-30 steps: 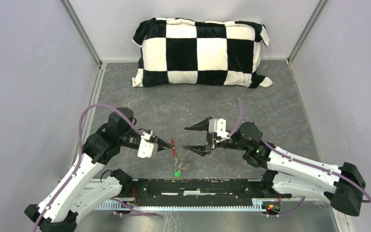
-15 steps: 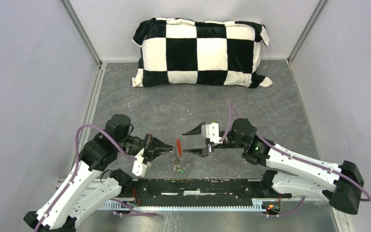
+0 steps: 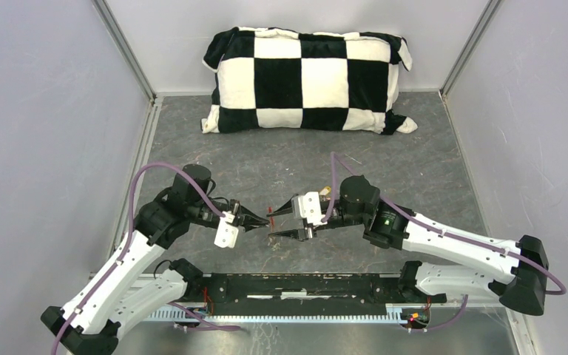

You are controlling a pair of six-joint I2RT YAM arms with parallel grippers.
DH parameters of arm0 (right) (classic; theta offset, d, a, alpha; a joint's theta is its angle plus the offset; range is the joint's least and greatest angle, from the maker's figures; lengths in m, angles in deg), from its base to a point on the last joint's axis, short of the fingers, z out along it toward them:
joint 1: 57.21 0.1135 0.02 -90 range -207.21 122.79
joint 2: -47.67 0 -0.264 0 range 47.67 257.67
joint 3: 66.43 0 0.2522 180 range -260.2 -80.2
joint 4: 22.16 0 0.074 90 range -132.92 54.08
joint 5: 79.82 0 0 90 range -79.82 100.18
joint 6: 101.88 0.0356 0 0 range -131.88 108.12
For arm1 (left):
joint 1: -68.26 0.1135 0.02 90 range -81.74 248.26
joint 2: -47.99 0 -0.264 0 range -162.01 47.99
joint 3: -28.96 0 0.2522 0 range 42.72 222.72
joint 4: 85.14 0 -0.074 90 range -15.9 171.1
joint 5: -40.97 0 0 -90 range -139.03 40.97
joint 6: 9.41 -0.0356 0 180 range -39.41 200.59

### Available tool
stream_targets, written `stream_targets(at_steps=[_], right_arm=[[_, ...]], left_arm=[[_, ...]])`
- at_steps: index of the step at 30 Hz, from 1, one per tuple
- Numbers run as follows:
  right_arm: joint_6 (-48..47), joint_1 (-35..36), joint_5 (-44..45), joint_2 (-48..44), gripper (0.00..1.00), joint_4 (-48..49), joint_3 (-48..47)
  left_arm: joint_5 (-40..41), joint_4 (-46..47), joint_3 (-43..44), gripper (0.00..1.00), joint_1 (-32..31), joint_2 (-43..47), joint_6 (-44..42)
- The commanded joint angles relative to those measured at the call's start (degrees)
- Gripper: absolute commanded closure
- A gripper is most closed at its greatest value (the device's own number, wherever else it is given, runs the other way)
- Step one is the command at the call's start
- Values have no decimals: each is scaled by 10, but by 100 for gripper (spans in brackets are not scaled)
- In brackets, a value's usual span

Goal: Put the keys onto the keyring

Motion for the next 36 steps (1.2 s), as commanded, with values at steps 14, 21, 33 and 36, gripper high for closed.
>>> stream_targets(at_steps=[14, 21, 33, 36], right_arm=[[-17, 14, 60, 18, 90, -41, -41], [-16, 13, 105, 10, 100, -54, -35], [120, 13, 127, -51, 100, 213, 103], [160, 13, 156, -53, 100, 272, 134]], left_arm=[[-8, 71, 26, 98, -1, 11, 137], [-8, 71, 35, 93, 0, 7, 150], [42, 168, -13, 64, 0, 49, 373], [68, 186, -23, 63, 0, 66, 412]])
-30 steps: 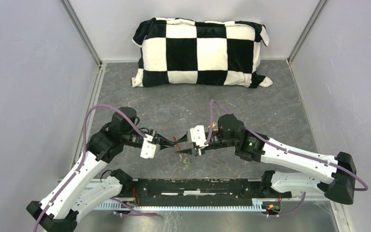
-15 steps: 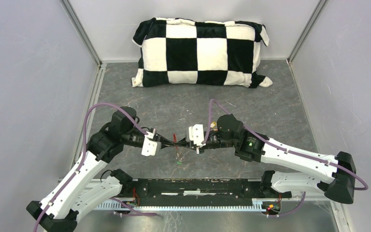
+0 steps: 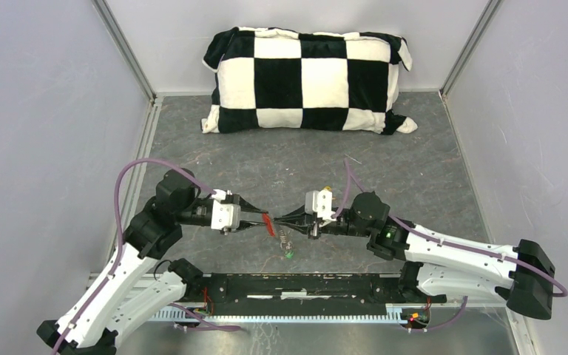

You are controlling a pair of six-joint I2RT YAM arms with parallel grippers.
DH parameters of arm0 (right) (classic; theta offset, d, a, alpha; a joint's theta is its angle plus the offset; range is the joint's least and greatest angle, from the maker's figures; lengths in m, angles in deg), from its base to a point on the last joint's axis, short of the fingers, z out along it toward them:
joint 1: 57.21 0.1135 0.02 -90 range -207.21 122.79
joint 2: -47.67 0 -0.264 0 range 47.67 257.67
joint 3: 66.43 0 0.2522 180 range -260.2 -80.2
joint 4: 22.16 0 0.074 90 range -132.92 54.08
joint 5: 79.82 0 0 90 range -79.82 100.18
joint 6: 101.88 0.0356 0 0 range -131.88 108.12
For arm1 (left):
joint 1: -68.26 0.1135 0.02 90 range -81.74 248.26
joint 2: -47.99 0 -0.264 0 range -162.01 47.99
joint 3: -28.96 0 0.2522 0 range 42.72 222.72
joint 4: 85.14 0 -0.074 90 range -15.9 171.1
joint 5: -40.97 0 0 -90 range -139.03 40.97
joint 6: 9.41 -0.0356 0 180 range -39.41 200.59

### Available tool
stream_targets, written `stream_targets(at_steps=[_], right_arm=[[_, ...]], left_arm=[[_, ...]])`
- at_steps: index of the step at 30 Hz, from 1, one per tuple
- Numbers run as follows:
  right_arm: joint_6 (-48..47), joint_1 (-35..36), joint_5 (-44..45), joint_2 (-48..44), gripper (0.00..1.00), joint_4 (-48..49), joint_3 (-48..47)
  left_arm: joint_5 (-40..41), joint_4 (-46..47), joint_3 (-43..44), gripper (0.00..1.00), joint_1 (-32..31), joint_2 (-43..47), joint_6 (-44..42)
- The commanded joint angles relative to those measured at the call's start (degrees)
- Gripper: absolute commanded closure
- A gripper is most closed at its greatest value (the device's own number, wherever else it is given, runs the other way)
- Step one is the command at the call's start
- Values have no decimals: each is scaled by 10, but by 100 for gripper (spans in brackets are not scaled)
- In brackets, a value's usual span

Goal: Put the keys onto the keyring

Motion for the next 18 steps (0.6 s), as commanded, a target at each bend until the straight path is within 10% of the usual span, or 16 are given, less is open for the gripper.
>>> stream_targets(at_steps=[1, 9, 18], right_arm=[[89, 1, 48, -14, 99, 162, 39], [114, 1, 188, -26, 100, 172, 57], [130, 1, 111, -9, 100, 184, 52]], left_arm=[[39, 57, -16, 63, 0, 24, 111], [46, 44, -26, 73, 0, 26, 155], [33, 81, -52, 70, 0, -35, 165]])
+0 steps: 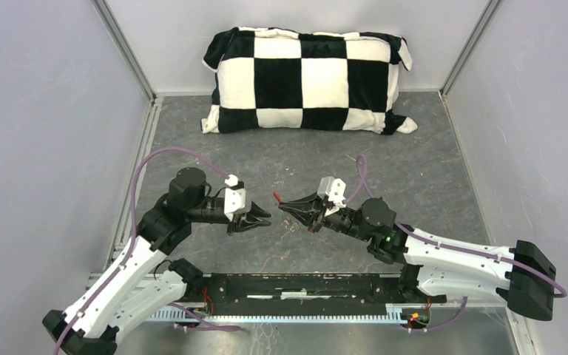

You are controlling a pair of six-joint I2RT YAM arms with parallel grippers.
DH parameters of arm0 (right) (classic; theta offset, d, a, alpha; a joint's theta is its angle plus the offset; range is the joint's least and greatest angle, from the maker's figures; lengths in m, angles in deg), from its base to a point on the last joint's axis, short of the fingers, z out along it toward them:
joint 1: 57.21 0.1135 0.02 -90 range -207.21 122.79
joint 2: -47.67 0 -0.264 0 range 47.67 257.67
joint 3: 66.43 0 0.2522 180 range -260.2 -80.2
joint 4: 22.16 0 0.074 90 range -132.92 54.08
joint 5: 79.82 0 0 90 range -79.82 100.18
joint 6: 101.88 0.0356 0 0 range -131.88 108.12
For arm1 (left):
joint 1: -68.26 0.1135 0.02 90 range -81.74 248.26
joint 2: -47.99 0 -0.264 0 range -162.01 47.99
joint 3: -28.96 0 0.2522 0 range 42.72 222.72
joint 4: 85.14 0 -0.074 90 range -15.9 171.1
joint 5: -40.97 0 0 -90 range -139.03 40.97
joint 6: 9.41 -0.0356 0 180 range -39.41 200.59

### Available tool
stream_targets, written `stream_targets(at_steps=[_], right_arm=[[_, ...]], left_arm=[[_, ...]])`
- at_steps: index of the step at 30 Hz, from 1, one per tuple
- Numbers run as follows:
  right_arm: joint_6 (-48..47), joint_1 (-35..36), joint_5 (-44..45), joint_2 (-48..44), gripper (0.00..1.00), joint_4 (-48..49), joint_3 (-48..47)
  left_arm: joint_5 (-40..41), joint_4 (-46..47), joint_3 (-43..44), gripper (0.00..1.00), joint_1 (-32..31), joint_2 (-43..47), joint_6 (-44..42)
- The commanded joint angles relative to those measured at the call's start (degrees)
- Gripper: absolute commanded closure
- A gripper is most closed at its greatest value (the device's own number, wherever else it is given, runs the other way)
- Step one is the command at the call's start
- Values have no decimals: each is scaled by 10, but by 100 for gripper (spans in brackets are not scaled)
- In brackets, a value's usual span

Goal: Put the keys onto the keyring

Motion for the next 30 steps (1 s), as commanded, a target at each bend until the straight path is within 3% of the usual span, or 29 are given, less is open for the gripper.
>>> stream_targets(at_steps=[1, 6, 13, 23, 30], right_arm=[[27, 2, -34, 2, 100, 58, -9], [37, 2, -45, 4, 100, 70, -3], [40, 1, -67, 7, 100, 72, 2], [35, 1, -81, 4, 100, 55, 5], [39, 2, -90, 6, 100, 58, 4]], left_arm=[[-6, 40, -1, 67, 0, -36, 23], [-43, 34, 22, 50, 1, -77, 13], [-70, 38, 25, 43, 1, -69, 1], [-72, 10, 47, 46, 0, -57, -21], [-80, 3, 49, 56, 0, -63, -24]])
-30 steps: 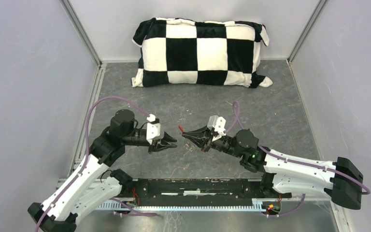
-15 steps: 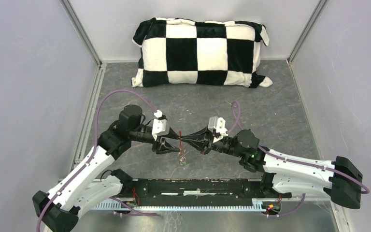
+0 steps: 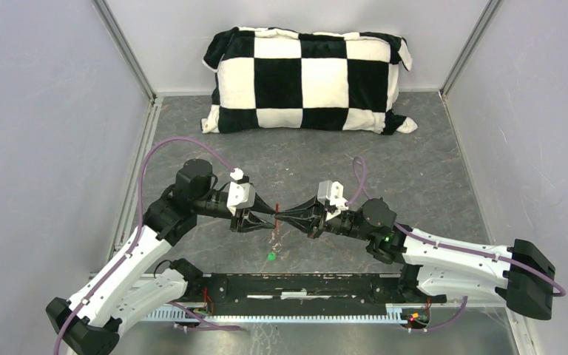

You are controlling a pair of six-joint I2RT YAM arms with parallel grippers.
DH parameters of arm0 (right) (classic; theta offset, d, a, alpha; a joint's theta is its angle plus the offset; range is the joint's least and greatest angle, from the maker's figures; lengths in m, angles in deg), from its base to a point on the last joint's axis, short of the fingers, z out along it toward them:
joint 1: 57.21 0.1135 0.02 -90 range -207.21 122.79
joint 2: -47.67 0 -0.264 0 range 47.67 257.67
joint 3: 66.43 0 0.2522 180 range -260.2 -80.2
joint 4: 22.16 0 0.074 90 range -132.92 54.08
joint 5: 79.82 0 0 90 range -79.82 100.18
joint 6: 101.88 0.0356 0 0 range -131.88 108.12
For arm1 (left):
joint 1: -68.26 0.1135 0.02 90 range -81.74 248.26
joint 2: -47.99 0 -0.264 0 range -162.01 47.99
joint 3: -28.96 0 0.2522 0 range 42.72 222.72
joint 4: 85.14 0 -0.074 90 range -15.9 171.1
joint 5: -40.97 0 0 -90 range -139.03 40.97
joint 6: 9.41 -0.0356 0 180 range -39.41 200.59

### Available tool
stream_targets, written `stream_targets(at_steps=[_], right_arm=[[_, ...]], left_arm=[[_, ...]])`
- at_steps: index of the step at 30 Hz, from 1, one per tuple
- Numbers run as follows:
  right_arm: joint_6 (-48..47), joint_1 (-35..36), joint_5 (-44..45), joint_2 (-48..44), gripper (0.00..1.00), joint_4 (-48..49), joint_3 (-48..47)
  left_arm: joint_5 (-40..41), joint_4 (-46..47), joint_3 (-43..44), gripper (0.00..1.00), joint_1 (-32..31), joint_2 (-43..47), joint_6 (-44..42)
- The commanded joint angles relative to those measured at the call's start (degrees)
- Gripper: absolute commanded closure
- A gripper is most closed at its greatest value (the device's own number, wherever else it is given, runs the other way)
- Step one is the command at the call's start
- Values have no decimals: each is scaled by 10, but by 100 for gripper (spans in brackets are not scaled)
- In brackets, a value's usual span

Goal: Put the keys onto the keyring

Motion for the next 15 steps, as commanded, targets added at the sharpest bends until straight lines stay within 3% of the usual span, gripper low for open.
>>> stream_targets(at_steps=[1, 9, 15], right_arm=[[6, 1, -10, -3, 100, 30, -1], [16, 1, -20, 8, 100, 47, 2], [21, 1, -22, 11, 100, 52, 7]], left_arm=[[-23, -14, 24, 58, 0, -3, -26], [-30, -17, 29, 77, 0, -12, -32], [-29, -13, 33, 76, 0, -11, -26]])
